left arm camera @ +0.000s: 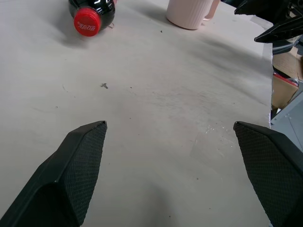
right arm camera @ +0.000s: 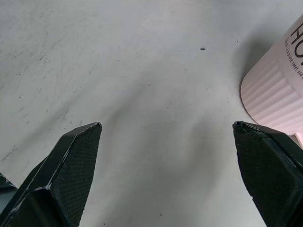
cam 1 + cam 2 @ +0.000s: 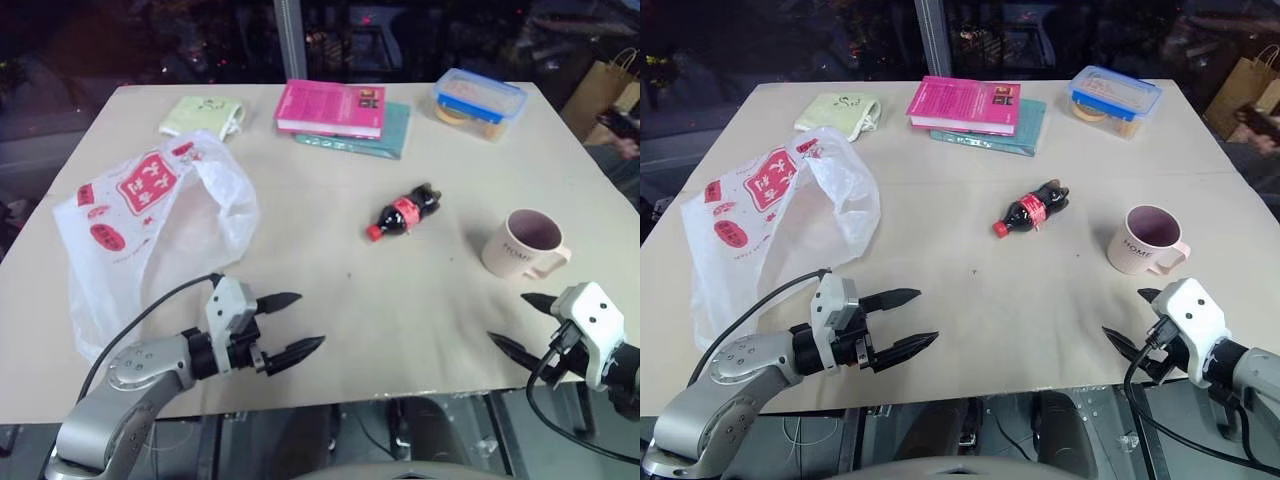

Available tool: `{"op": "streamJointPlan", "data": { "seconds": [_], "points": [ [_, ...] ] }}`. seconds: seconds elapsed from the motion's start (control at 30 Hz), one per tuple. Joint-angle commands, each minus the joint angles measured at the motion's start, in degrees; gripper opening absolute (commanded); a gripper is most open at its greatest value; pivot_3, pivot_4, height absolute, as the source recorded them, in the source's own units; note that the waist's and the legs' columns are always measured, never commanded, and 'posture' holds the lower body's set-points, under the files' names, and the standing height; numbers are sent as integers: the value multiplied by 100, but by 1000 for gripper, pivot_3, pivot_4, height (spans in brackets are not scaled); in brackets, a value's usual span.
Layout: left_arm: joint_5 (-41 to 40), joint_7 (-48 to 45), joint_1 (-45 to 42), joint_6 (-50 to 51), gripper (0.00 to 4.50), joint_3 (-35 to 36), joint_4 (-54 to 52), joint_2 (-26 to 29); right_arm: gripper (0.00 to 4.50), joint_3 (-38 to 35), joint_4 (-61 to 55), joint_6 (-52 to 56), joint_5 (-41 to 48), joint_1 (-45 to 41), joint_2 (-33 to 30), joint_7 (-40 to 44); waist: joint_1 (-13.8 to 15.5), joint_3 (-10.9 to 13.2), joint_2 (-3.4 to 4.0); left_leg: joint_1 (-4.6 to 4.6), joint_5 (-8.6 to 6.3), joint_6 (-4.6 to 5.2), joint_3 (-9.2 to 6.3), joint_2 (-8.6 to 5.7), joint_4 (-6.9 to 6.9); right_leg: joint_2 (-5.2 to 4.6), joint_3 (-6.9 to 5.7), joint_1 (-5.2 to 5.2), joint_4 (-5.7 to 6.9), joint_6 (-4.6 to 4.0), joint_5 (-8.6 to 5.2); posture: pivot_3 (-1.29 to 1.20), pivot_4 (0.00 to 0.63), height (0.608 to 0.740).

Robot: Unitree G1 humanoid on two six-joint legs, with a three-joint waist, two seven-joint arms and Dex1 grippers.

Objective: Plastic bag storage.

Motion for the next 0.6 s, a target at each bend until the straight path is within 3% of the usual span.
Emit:
{"op": "streamJointPlan", "data": {
  "seconds": [0.03, 0.17, 0.33, 0.5, 0.6],
  "points": [
    [-30, 62, 96, -246, 4470, 239, -66, -123, 4500, 69, -54, -190, 16, -164, 9, 14, -1, 0, 0, 0, 0, 0, 0, 0, 0, 0, 0, 0, 0, 0, 0, 0, 150, 740],
    [-391, 577, 152, -230, 4470, 776, -247, -531, 4500, 397, -141, -497, 166, -836, 112, 62, -22, 0, 1, 3, 0, 0, 4, 5, 1, 1, 8, -1, -1, 1, 1, 0, 150, 740],
    [-404, 1603, -358, -255, 4470, 1318, -370, -870, 4500, 649, -118, -1384, 435, -1409, 150, 735, 58, 1, 1, -1, 0, 1, -7, 2, 0, 4, -10, 0, -2, 0, 0, 0, 150, 740],
    [977, 2685, -777, -848, 4470, 1675, -268, -923, 4500, 754, -8, -1612, 841, -1809, -60, 1320, 58, -2, -5, 2, 1, 2, -2, -4, 4, 28, -6, 7, -2, -15, 12, 0, 150, 740],
    [1714, 2988, -730, -871, 4470, 1881, -138, -628, 4500, 841, 66, -1676, 850, -1985, -141, 1397, 51, -3, -7, 2, 1, 2, -2, -3, 2, 31, -7, 6, -2, -24, 16, 0, 150, 740]
  ]
}}
